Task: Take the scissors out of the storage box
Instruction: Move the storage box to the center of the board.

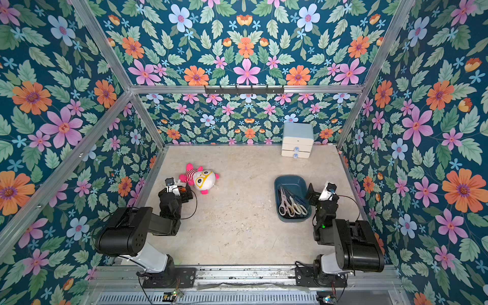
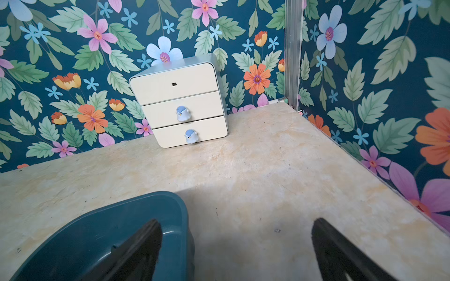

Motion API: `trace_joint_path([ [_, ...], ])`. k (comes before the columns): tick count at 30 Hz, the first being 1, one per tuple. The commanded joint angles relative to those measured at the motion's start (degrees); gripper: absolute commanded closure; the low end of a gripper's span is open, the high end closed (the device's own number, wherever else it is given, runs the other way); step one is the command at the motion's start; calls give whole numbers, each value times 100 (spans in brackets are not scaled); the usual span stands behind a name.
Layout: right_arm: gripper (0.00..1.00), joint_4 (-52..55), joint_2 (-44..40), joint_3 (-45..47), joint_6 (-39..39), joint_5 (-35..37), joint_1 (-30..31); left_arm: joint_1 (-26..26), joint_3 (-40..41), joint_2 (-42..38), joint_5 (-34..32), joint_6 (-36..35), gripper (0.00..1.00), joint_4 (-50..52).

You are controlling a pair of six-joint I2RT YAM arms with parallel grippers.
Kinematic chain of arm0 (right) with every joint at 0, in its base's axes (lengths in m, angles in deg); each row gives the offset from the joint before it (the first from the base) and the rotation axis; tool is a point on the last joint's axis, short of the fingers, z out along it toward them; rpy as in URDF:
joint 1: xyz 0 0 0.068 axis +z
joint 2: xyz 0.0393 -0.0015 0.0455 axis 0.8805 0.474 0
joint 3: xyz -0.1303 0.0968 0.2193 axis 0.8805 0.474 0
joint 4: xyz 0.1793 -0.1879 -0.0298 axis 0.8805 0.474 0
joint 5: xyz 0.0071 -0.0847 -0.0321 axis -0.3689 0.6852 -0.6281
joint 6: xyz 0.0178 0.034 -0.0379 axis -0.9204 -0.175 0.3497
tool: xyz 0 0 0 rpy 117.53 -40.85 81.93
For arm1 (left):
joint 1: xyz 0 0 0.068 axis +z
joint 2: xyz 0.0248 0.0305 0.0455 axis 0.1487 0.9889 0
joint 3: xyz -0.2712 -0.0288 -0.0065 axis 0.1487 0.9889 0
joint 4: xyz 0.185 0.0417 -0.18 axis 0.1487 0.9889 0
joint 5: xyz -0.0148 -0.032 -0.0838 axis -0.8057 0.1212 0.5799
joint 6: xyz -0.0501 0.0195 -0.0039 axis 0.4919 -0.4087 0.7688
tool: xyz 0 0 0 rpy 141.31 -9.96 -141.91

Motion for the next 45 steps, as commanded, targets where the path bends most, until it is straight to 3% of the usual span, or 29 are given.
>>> trace_joint_path([
  [1, 1, -168, 12, -10, 48, -7, 7, 8, -18, -8, 19, -31, 1, -149],
  [16, 1, -145, 8, -30, 39, -38, 7, 8, -15, -14, 22, -38, 1, -145],
  [20, 1, 121, -188, -105, -64, 303, 12, 8, -15, -11, 22, -38, 1, -149],
  [25, 1, 2333, -1307, -860, -286, 688, 19, 8, -13, -2, 22, -35, 1, -149],
  [27, 1, 3673, -1644, -1476, -962, 731, 20, 8, -12, -12, 21, -38, 1, -149],
  [30, 1, 5853, -1694, -2673, -1942, 223, 20, 8, -20, -4, 23, -38, 1, -136],
  [34, 1, 7077, -1616, -3236, -2857, -1307, 32, 60, -38, -16, 141, -12, 1, -62],
  [37, 5, 8224, -1904, -3421, -3021, -847, 418, 58, -77, -73, 103, -14, 1, 17],
  [39, 13, 8879, -2076, -3555, -3037, -589, 789, 44, -423, -299, -7, -29, 1, 759],
  [42, 27, 9739, -2016, -3835, -3208, -324, 1246, 43, -1696, -582, -279, 263, 1, 3334],
  [45, 38, 10125, -1758, -4071, -3401, -183, 1771, 35, -2709, -528, -247, 772, 1, 4874],
])
